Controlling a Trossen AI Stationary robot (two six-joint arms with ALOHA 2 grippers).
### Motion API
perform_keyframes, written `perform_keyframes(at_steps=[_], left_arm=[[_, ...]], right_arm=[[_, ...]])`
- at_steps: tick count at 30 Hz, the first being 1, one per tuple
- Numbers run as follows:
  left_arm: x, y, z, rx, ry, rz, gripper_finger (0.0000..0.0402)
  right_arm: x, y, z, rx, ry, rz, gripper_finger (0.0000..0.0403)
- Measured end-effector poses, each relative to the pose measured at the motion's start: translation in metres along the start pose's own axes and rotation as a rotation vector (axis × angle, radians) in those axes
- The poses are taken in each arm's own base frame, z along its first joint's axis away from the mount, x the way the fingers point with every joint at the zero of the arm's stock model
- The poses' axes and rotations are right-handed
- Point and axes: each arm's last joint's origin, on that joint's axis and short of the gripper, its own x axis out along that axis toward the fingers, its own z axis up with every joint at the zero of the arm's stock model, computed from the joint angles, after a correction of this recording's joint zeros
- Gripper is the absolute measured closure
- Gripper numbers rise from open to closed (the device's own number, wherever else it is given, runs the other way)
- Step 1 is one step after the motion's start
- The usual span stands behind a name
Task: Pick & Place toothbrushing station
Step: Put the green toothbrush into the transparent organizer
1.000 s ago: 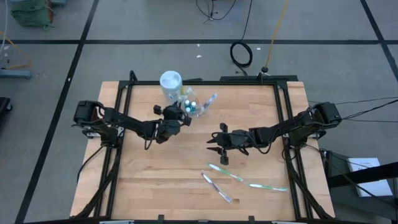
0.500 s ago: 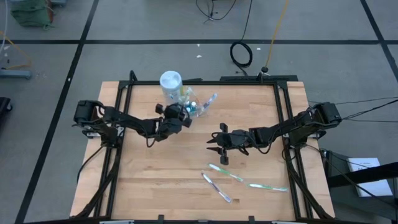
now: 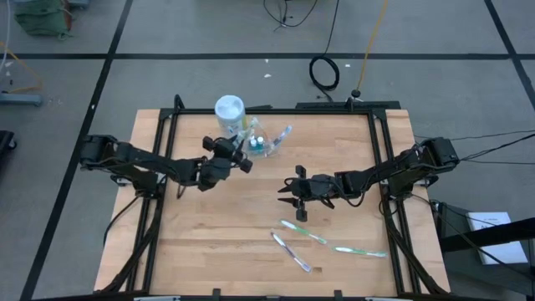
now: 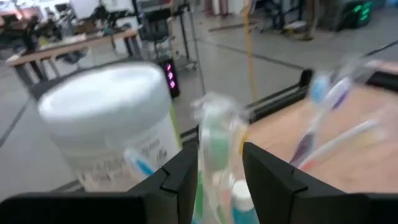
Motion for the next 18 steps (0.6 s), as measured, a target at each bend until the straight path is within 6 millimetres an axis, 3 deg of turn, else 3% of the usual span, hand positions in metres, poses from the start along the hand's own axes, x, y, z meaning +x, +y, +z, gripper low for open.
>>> perform_keyframes(at_steps=[7, 12, 18], left_arm=[[-0.025, 0.000, 0.017, -0.004, -0.048, -0.082, 0.0268], [-0.042, -0.008, 0.015, 0.015, -0.053, -0.165, 0.0268], [-0.056, -0.019, 0.011, 0.024, -0.010, -0.411, 0.0268]], right_arm=[[0.000, 0.000, 0.000, 0.046, 0.003, 0.000, 0.0291], [0.000, 0.000, 0.000, 0.049, 0.003, 0.006, 0.0291], [-0.001, 0.007, -0.004, 0.079, 0.058, 0.166, 0.0293]])
